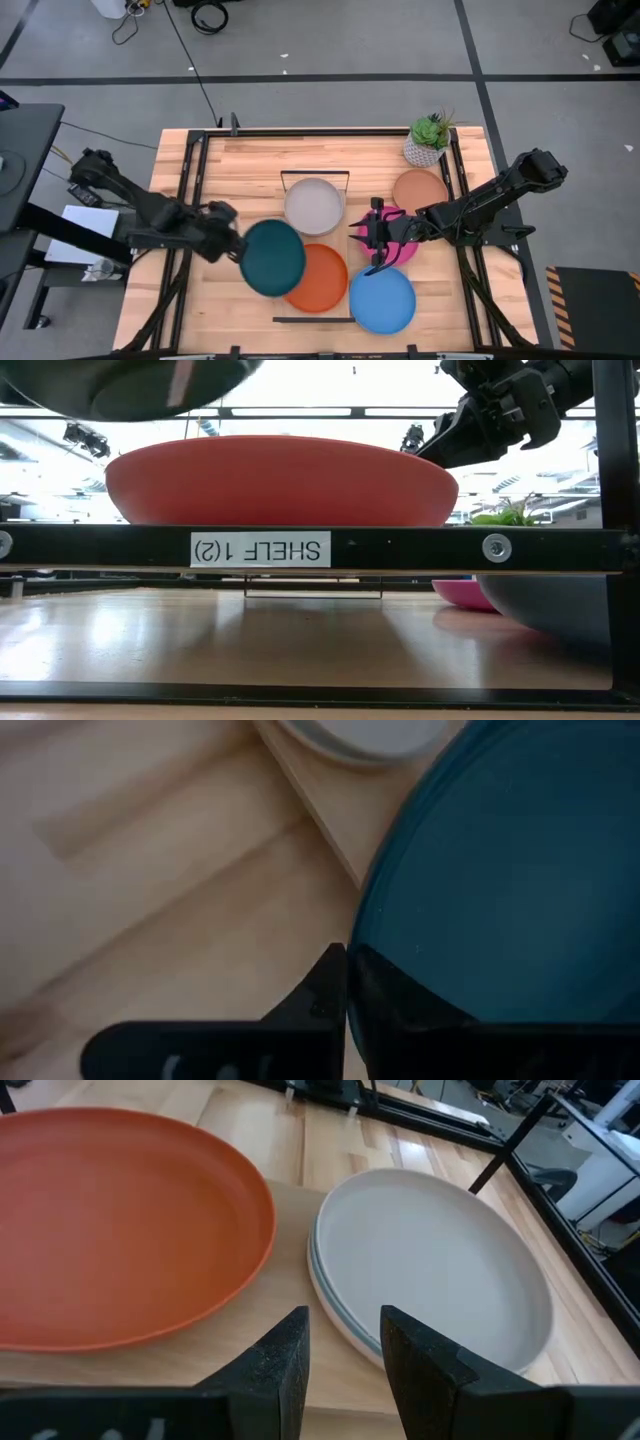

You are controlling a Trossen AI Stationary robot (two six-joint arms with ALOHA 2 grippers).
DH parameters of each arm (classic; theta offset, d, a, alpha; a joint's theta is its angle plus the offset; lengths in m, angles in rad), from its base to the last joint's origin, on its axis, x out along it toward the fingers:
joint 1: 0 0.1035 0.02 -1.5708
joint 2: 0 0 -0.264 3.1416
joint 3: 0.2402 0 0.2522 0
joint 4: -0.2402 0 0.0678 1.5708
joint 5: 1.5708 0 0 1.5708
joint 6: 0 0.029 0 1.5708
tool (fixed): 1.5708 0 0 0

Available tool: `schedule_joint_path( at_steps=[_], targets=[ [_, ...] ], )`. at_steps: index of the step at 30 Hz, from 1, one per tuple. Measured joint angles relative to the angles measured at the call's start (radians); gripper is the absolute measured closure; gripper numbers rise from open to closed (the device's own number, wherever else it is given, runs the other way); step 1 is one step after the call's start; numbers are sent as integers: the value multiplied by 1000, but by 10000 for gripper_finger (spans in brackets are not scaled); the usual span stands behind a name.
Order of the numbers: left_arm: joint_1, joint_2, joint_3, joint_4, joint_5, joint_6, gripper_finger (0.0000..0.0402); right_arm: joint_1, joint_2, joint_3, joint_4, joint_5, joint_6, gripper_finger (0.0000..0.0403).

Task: Place and stack plates onto a shelf
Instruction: Stack the dark green plate on top of the orange plate on the shelf

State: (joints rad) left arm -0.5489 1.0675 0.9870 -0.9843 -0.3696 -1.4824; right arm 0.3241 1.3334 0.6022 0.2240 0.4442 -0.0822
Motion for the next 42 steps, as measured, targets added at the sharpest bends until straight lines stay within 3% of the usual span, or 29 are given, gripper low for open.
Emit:
schedule_joint_path(
  at_steps=[12, 19, 23, 30, 36, 42],
  targets=[
    [208, 265, -2, 308, 236, 245, 384, 3, 0, 0, -4, -2, 0, 272],
    [232, 381, -3, 404, 317, 317, 377, 3, 0, 0, -12, -36, 6, 272],
    [230, 403, -2, 413, 362, 351, 339, 3, 0, 0, -27, -43, 21, 272],
    [226, 368, -2, 419, 320, 503, 266, 37, -6, 0, -139, -27, 81, 272],
    [178, 357, -2, 415, 275, 664, 258, 86, 7, 0, -148, -46, 118, 272],
    [45, 371, -2, 441, 83, 760, 258, 143, 105, 0, -39, -53, 154, 272]
  ],
)
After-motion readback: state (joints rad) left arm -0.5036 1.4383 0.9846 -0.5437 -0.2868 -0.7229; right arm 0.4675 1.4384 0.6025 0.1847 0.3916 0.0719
